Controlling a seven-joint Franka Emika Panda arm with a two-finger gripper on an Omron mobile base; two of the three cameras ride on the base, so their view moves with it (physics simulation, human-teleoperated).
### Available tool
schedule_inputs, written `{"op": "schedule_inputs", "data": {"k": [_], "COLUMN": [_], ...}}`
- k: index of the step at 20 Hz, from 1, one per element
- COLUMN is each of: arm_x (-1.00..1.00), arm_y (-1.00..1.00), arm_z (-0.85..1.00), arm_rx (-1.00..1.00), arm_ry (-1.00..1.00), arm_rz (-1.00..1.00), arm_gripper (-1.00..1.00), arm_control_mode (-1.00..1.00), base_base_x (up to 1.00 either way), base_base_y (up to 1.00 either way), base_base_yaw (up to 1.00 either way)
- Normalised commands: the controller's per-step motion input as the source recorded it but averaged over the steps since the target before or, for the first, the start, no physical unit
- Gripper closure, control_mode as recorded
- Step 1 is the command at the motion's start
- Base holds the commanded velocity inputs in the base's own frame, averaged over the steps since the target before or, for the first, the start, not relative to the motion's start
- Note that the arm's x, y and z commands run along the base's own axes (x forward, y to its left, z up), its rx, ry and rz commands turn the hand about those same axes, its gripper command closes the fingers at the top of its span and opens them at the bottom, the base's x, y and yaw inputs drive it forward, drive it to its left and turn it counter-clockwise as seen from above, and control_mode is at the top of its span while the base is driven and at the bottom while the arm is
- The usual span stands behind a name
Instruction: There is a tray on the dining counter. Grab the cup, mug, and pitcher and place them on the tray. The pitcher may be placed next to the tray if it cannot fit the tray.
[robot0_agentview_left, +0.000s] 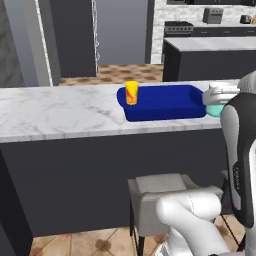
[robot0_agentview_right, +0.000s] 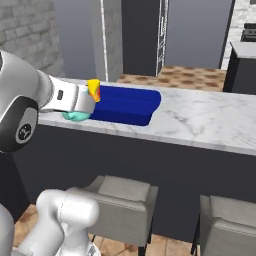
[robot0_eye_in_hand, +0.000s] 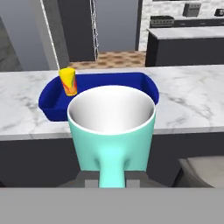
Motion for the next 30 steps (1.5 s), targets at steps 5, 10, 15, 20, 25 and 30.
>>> {"op": "schedule_inputs", "data": {"k": [5,10,15,20,25,30], "arm_x": [0.40,0.81,0.82,0.73,0.55,0.41], "arm_y": [0.10,0.24,0.02,0.00,-0.02,-0.04], "arm_z": [0.00,0.00,0.00,-0.01,-0.12,-0.26], "arm_rx": [0.00,0.00,0.00,0.00,0.00,0.00], "arm_ry": [0.00,0.00,0.00,0.00,0.01,0.00], "arm_rz": [0.00,0.02,0.06,0.10,0.10,0.08], "arm_gripper": [1.00,1.00,1.00,1.00,1.00,1.00], "arm_control_mode": [-1.00,-1.00,-1.00,-1.00,-1.00,-1.00], "base_base_x": [0.21,0.00,0.00,0.00,0.00,0.00], "base_base_y": [0.05,0.00,0.00,0.00,0.00,0.00], "base_base_yaw": [0.00,0.00,0.00,0.00,0.00,0.00]}}
